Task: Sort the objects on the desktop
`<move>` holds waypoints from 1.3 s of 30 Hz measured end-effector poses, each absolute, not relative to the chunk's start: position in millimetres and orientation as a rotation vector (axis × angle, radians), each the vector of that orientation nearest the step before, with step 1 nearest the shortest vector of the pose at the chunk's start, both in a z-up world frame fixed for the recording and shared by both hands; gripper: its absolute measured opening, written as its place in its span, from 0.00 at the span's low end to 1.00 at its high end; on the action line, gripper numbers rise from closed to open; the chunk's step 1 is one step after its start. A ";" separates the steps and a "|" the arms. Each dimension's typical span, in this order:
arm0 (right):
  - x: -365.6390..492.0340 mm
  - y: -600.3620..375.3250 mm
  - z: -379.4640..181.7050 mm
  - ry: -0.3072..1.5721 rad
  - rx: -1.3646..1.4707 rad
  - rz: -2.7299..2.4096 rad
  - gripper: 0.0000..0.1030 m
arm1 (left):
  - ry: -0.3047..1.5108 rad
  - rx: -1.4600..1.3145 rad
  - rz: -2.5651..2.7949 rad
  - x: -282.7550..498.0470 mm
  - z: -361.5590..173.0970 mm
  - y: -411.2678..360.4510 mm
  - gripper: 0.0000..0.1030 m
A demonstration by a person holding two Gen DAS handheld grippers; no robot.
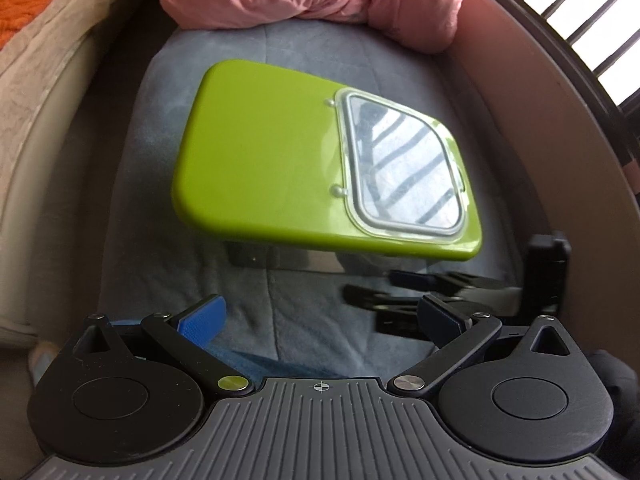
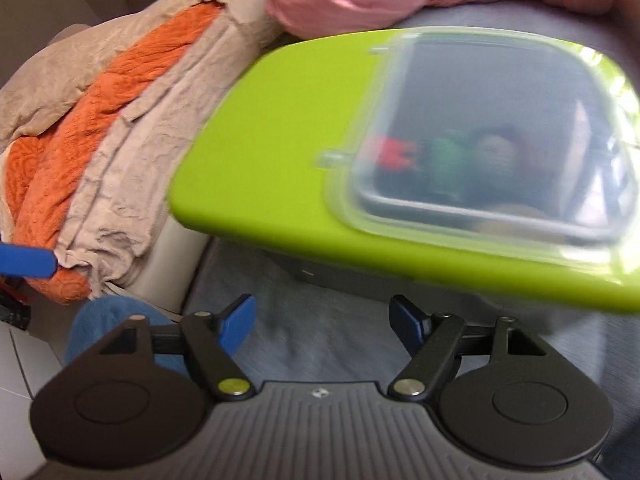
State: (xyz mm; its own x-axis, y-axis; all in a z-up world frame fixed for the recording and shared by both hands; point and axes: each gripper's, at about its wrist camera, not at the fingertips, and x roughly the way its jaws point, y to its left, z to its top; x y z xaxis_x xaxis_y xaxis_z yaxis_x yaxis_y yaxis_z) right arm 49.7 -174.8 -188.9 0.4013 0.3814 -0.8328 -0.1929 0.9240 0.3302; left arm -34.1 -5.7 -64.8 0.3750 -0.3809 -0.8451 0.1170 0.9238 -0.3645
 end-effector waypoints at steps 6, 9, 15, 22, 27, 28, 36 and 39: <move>40.9 -232.6 -196.2 1.076 0.137 0.159 0.72 | 1.178 -0.215 -0.331 -29.5 -75.1 -31.4 1.00; 46.6 -252.3 -206.4 1.053 0.189 0.112 0.69 | 1.196 -0.186 -0.326 -23.6 -83.2 -39.9 1.00; 58.7 -268.0 -221.5 1.055 0.315 0.083 0.64 | 1.278 -0.203 -0.272 -15.6 -112.9 -45.5 1.00; 47.2 -257.1 -188.1 1.059 0.218 0.103 0.82 | 1.232 -0.188 -0.257 -25.0 -102.2 -48.2 1.00; 15.1 -259.3 -139.6 0.973 0.238 0.086 0.98 | 1.194 -0.218 -0.247 -34.9 -89.5 -45.0 1.00; 11.7 -258.0 -129.5 0.954 0.232 0.080 1.00 | 1.185 -0.221 -0.245 -37.4 -86.1 -43.8 1.00; -3.8 -261.5 -80.2 1.030 0.241 -0.005 1.00 | 1.116 -0.169 -0.154 -58.8 -27.3 -20.1 1.00; -11.2 -267.6 -52.0 1.096 0.292 0.014 1.00 | 1.073 -0.127 -0.146 -73.1 7.4 -18.4 1.00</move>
